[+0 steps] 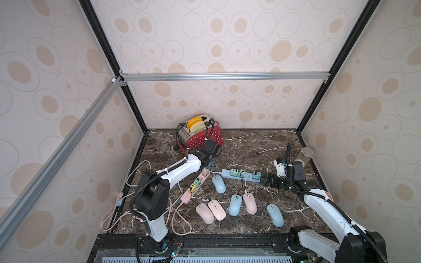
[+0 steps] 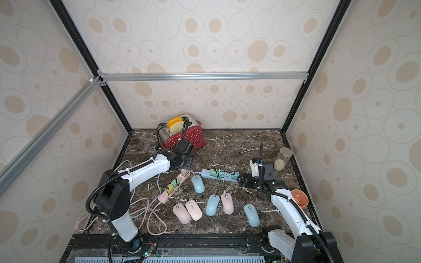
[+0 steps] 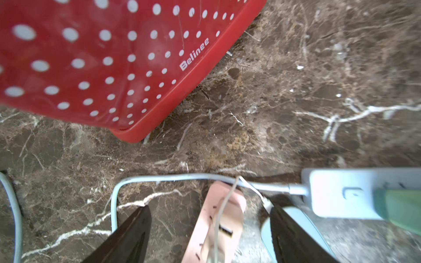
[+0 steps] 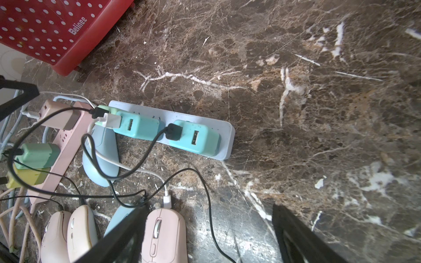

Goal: Unplug the wireless mouse
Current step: Adjust the power cord at the center of the board, then pick up the mouse from the center of the board.

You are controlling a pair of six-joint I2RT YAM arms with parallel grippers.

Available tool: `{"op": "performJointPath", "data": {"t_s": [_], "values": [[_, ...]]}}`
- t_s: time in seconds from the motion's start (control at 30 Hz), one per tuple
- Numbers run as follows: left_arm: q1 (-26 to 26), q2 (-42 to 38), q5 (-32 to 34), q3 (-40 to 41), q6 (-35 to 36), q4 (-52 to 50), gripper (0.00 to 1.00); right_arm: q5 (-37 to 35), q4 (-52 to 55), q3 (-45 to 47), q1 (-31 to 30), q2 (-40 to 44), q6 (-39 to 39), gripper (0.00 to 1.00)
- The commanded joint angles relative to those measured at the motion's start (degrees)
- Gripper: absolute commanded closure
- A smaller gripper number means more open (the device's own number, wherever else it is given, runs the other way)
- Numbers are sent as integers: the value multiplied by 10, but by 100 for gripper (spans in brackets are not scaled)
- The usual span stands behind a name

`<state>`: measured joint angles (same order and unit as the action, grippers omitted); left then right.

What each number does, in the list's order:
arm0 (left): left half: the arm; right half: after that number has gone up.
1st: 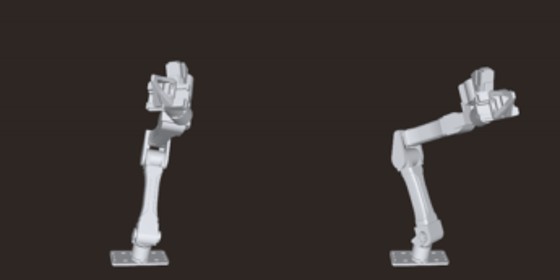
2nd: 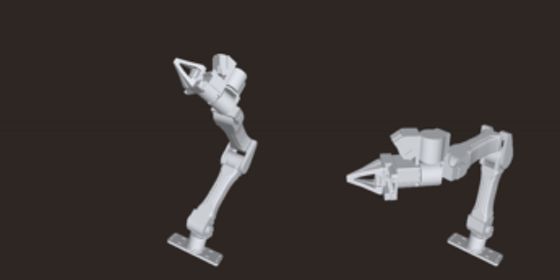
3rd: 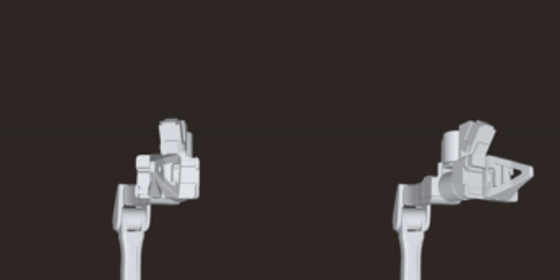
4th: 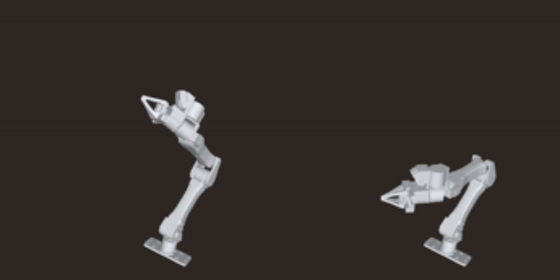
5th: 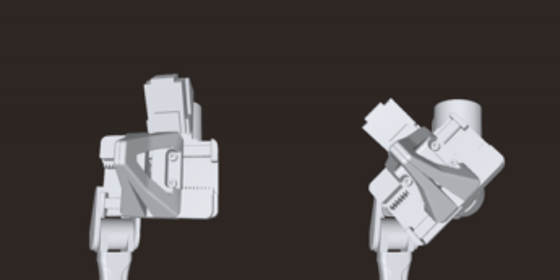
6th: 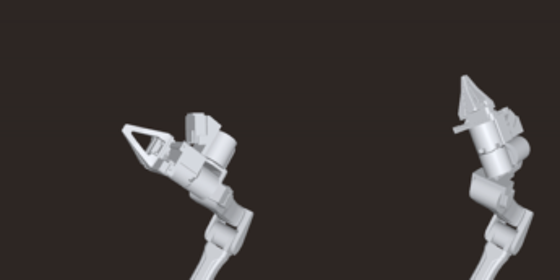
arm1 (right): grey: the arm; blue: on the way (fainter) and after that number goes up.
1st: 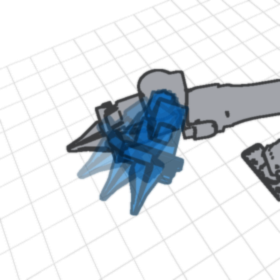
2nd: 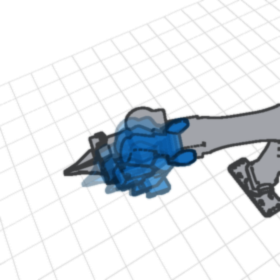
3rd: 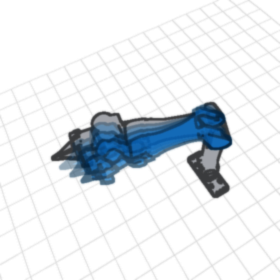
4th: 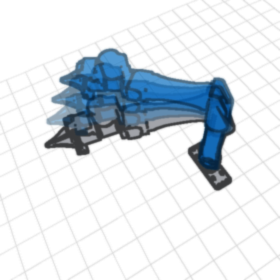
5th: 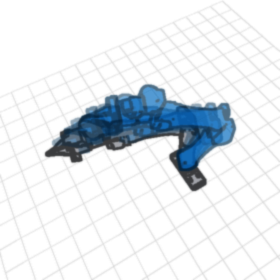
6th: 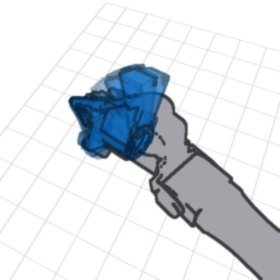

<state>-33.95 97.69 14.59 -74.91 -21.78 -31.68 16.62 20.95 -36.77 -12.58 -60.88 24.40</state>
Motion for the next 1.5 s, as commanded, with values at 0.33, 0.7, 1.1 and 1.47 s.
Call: {"op": "performJointPath", "data": {"t_s": [0.33,0.7,1.1,1.47], "values": [[4,-271,-52,114,-167,78,1,63,-14,-22,1,-56,49,7],[7,-412,-133,189,-183,107,17,146,-8,-9,-15,41,38,15],[7,-563,-96,280,-203,58,17,-12,72,-95,-410,-84,28,17],[7,-659,-48,300,-206,18,1,-103,139,-277,-595,-326,7,15]]}}
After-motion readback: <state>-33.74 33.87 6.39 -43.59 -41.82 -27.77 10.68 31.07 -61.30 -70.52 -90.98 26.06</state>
